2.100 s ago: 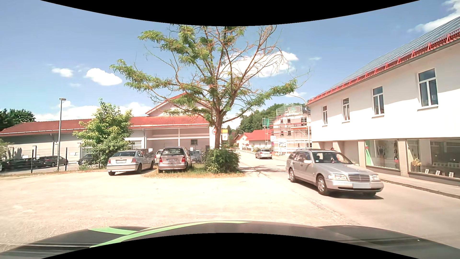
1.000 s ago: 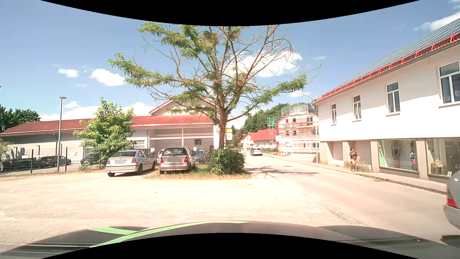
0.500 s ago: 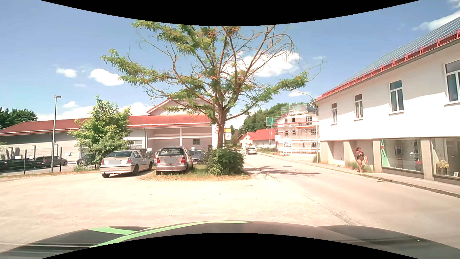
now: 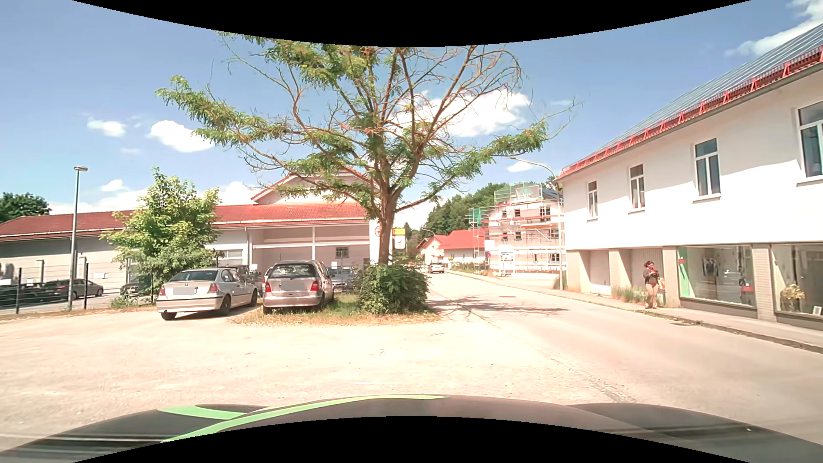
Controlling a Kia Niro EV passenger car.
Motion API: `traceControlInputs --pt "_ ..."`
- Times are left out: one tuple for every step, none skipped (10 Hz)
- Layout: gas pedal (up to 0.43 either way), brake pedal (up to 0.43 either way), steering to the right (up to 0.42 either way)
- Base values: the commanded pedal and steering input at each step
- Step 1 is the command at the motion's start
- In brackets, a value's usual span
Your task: Follow the waypoints while adhering to traffic rules and regulations
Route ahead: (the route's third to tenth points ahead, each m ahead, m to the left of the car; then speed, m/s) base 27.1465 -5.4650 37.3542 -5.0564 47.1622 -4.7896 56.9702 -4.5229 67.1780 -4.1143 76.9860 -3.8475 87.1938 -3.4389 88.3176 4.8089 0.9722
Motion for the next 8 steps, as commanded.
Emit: traceControlInputs --pt "0.0 0.055 0.339" --pt "0.0 0.067 0.369" --pt "0.0 0.067 0.41" --pt "0.0 0.073 0.45" --pt "0.0 0.067 0.479" --pt "0.0 0.079 0.504" --pt "0.0 0.091 0.527" --pt "0.0 0.116 0.551"
